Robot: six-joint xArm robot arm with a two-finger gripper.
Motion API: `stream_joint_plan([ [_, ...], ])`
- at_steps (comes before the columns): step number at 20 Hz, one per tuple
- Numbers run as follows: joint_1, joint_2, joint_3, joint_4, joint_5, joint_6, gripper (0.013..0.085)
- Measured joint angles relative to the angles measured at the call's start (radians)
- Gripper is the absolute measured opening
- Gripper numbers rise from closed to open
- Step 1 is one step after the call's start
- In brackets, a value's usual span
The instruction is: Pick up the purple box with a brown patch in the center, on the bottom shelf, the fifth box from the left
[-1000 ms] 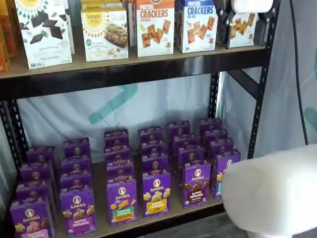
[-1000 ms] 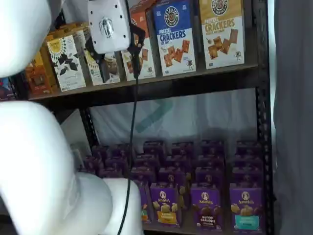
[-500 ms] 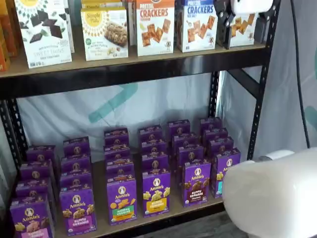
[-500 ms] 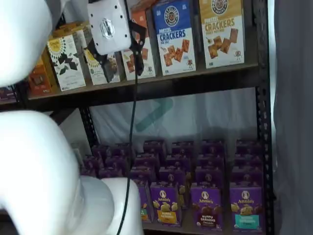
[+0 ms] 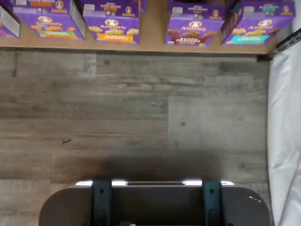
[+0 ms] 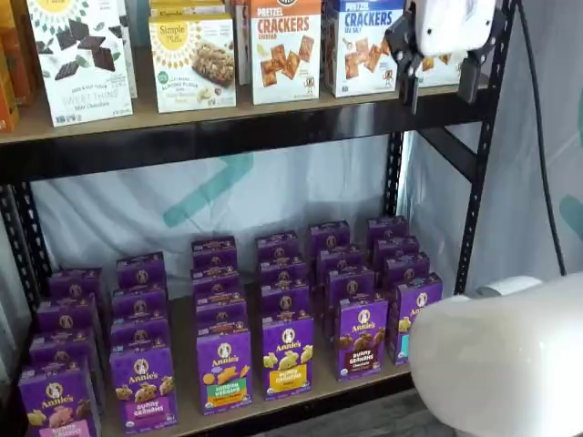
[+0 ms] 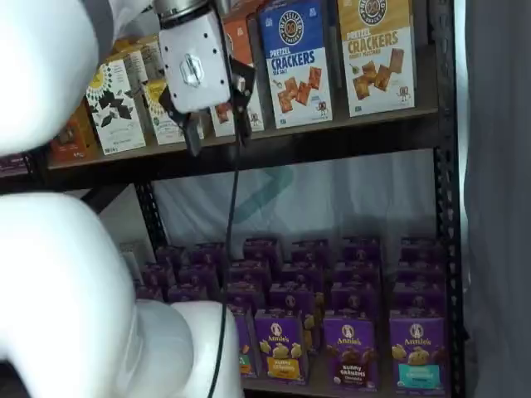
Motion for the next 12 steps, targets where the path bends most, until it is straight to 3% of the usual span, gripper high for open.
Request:
stream_joint_plan([
  [4, -0.002, -0.012, 0.081, -0.007, -0.043, -0.002, 0.0850],
  [12, -0.054, -0.075, 0.292, 0.035, -0.191, -0.041, 0.0850],
])
